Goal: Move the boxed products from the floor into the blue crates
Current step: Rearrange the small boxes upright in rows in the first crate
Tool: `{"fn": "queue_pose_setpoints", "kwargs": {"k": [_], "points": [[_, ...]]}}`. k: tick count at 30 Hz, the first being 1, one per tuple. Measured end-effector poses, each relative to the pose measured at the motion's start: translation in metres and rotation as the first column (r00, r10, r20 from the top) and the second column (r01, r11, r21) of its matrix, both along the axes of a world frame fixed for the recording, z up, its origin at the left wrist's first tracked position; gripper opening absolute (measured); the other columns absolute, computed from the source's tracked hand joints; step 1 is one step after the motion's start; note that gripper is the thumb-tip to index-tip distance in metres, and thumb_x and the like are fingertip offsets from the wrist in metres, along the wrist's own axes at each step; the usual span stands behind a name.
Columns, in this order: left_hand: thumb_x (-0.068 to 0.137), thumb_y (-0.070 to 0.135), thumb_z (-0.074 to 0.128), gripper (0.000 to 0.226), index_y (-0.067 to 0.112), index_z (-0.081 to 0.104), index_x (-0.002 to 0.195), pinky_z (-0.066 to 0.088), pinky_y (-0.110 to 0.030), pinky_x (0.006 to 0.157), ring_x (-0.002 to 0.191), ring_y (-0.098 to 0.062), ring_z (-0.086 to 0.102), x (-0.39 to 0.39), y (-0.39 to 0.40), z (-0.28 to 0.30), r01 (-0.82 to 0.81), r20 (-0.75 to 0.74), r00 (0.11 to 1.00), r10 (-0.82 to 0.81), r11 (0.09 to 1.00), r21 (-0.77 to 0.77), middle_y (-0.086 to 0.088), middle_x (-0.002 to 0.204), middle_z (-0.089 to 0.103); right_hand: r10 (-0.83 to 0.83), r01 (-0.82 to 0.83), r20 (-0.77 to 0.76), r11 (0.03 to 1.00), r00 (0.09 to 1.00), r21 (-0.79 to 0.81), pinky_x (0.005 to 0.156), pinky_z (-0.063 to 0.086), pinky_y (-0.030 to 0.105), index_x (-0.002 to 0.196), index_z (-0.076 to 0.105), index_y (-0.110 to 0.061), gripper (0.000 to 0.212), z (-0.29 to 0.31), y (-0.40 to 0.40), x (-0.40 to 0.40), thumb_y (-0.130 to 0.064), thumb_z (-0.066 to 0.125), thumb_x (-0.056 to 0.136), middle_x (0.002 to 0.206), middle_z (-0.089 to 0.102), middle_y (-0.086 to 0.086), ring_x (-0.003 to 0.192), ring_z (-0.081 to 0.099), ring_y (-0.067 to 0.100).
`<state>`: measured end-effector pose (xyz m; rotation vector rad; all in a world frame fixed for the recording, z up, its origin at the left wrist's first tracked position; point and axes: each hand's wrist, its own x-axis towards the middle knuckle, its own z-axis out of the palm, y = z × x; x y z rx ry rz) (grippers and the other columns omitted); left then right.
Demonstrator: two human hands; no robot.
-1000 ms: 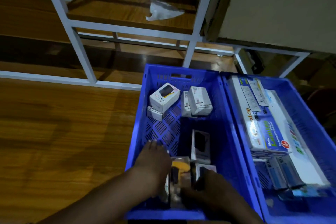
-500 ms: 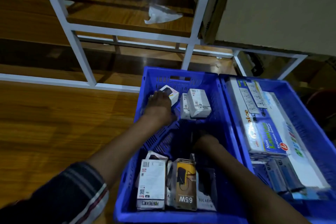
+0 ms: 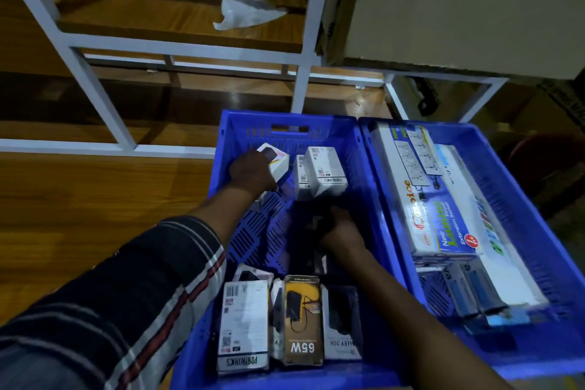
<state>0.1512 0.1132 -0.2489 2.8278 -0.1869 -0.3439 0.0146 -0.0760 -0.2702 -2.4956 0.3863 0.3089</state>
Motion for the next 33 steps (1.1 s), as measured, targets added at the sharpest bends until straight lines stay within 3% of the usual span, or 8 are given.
{"fn": "queue_pose_setpoints", "kwargs": {"k": [4, 8, 12, 17, 21, 25, 30, 33], "points": [[0.057, 0.045, 0.092, 0.081, 0.035, 0.055, 0.129, 0.06, -0.041, 0.084, 0.108, -0.035, 0.069, 0.001, -0.001, 0.003, -0.021, -0.045, 0.999, 0.023, 0.999, 0.046, -0.012, 0.131, 0.056, 0.016, 0.001, 0.23, 0.997, 0.973, -0.074, 0.066, 0.06, 0.035, 0.089, 0.075, -0.012, 0.016, 0.036, 0.006, 0.005, -0.023, 0.073, 0.078, 0.085, 0.077, 0.009, 0.083, 0.075, 0.03], [0.057, 0.046, 0.092, 0.09, 0.033, 0.051, 0.136, 0.058, -0.047, 0.092, 0.117, -0.038, 0.064, 0.006, -0.001, 0.004, 0.004, -0.121, 0.993, 0.001, 0.999, 0.036, -0.018, 0.14, 0.048, 0.039, 0.003, 0.292, 0.99, 0.956, -0.142, 0.063, 0.046, 0.033, 0.074, 0.067, -0.01, 0.025, 0.09, 0.016, -0.024, -0.031, 0.079, 0.074, 0.084, 0.073, 0.013, 0.081, 0.068, 0.033], [0.062, 0.046, 0.092, 0.086, 0.027, 0.051, 0.135, 0.055, -0.049, 0.096, 0.123, -0.039, 0.061, 0.009, -0.002, 0.011, -0.011, -0.178, 0.984, 0.017, 0.999, 0.034, -0.016, 0.143, 0.049, 0.09, -0.028, 0.241, 0.968, 0.966, -0.25, 0.073, 0.04, 0.037, 0.086, 0.062, -0.009, 0.037, 0.091, 0.011, -0.063, -0.041, 0.078, 0.078, 0.093, 0.065, 0.014, 0.093, 0.06, 0.035], [0.052, 0.048, 0.087, 0.083, 0.026, 0.054, 0.125, 0.055, -0.037, 0.08, 0.111, -0.034, 0.067, 0.001, -0.007, -0.004, -0.115, -0.104, 0.987, 0.119, 0.992, 0.046, -0.009, 0.131, 0.056, 0.075, -0.001, 0.302, 0.971, 0.95, -0.239, 0.064, 0.019, 0.027, 0.076, 0.043, -0.022, 0.045, 0.091, -0.004, -0.067, -0.048, 0.08, 0.074, 0.081, 0.051, -0.001, 0.085, 0.055, 0.027], [0.071, 0.041, 0.085, 0.071, 0.028, 0.052, 0.132, 0.055, -0.041, 0.09, 0.118, -0.037, 0.063, -0.009, -0.005, 0.001, -0.084, -0.061, 0.994, 0.086, 0.995, 0.045, -0.012, 0.133, 0.051, 0.16, -0.051, 0.379, 0.958, 0.911, -0.281, 0.069, 0.027, 0.03, 0.08, 0.044, -0.023, 0.041, 0.109, -0.013, -0.062, -0.039, 0.081, 0.073, 0.087, 0.061, 0.008, 0.09, 0.057, 0.032], [0.069, 0.046, 0.083, 0.078, 0.028, 0.049, 0.137, 0.054, -0.043, 0.091, 0.12, -0.037, 0.062, -0.029, -0.004, 0.011, -0.02, -0.141, 0.989, 0.034, 0.995, 0.102, -0.016, 0.135, 0.052, 0.266, -0.182, 0.183, 0.908, 0.946, -0.377, 0.076, 0.045, 0.037, 0.085, 0.061, -0.013, 0.033, 0.103, -0.009, -0.072, -0.041, 0.076, 0.077, 0.096, 0.065, 0.014, 0.096, 0.061, 0.036], [0.066, 0.049, 0.088, 0.099, 0.009, 0.038, 0.142, 0.052, -0.037, 0.097, 0.126, -0.029, 0.062, -0.096, -0.021, 0.011, -0.089, -0.295, 0.948, 0.118, 0.99, 0.11, -0.01, 0.139, 0.059, 0.335, -0.362, -0.137, 0.857, 0.932, -0.366, 0.094, 0.044, 0.038, 0.107, 0.063, -0.013, 0.041, 0.078, 0.008, -0.104, -0.05, 0.064, 0.091, 0.119, 0.063, 0.011, 0.115, 0.055, 0.032], [0.068, 0.061, 0.081, 0.101, 0.006, 0.038, 0.14, 0.051, -0.035, 0.093, 0.123, -0.028, 0.064, -0.14, -0.026, 0.003, -0.05, -0.302, 0.95, 0.072, 0.995, 0.081, -0.009, 0.135, 0.063, 0.378, -0.424, -0.202, 0.854, 0.904, -0.3, 0.093, 0.045, 0.037, 0.092, 0.058, -0.019, 0.038, 0.08, 0.008, -0.116, -0.056, 0.055, 0.096, 0.121, 0.065, 0.011, 0.116, 0.057, 0.031]]}}
